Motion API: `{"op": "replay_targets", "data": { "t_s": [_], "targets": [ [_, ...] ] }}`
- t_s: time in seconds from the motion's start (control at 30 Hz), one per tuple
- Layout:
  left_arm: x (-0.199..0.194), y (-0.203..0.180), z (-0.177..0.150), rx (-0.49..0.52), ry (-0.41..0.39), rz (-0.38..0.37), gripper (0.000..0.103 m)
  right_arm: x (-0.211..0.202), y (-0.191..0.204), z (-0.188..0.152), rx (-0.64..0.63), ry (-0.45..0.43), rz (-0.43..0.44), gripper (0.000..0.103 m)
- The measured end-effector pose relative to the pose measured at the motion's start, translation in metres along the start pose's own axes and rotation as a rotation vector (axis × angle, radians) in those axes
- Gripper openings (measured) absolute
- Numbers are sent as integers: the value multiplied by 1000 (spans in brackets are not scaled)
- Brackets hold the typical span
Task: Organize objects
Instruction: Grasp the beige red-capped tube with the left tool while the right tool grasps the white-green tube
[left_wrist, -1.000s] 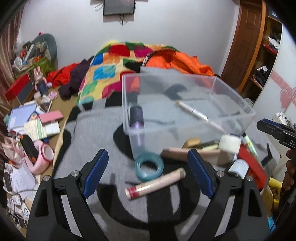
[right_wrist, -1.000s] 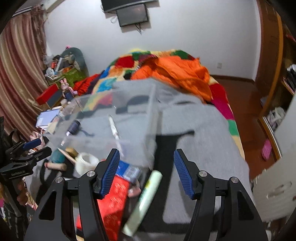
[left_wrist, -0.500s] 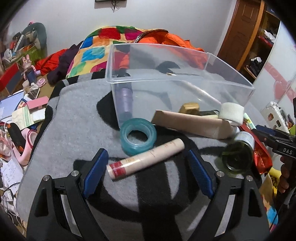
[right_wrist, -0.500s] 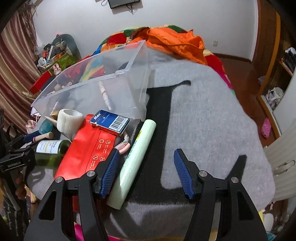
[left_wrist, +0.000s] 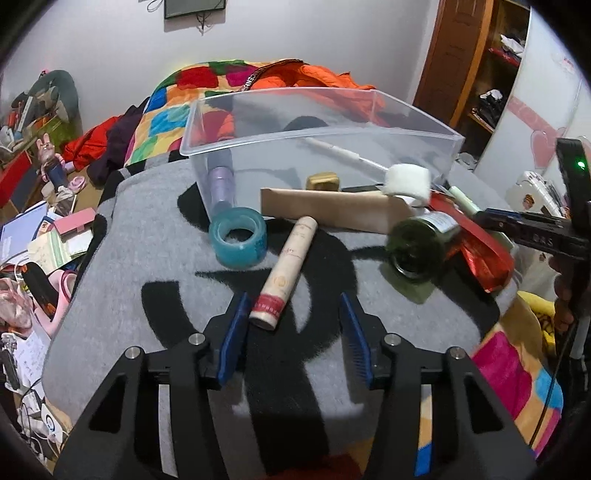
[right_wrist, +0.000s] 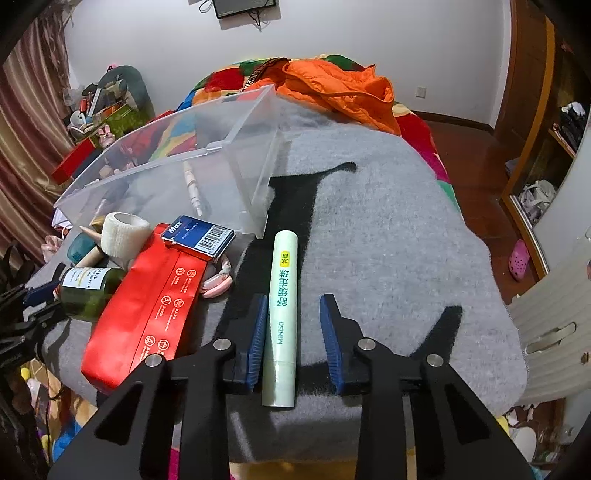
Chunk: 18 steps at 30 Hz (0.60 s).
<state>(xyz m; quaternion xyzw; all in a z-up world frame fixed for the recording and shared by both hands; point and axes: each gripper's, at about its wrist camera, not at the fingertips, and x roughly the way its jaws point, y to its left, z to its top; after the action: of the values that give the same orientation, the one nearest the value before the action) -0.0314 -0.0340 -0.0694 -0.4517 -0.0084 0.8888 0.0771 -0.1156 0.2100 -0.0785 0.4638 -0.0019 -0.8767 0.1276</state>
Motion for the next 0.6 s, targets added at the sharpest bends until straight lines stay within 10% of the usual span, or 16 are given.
{"op": "replay_targets", "data": {
  "t_s": [0.2, 0.43, 0.6],
  "targets": [
    [18, 2, 15, 4, 3, -5, 50, 5, 4, 1, -10, -10, -1, 26],
    [24, -8, 18, -9, -15, -49, 19, 1, 1, -2, 8, -24, -1, 14],
    [21, -8, 13, -45, -30, -33, 14, -10, -3, 1, 28, -59, 5, 14]
  ]
}}
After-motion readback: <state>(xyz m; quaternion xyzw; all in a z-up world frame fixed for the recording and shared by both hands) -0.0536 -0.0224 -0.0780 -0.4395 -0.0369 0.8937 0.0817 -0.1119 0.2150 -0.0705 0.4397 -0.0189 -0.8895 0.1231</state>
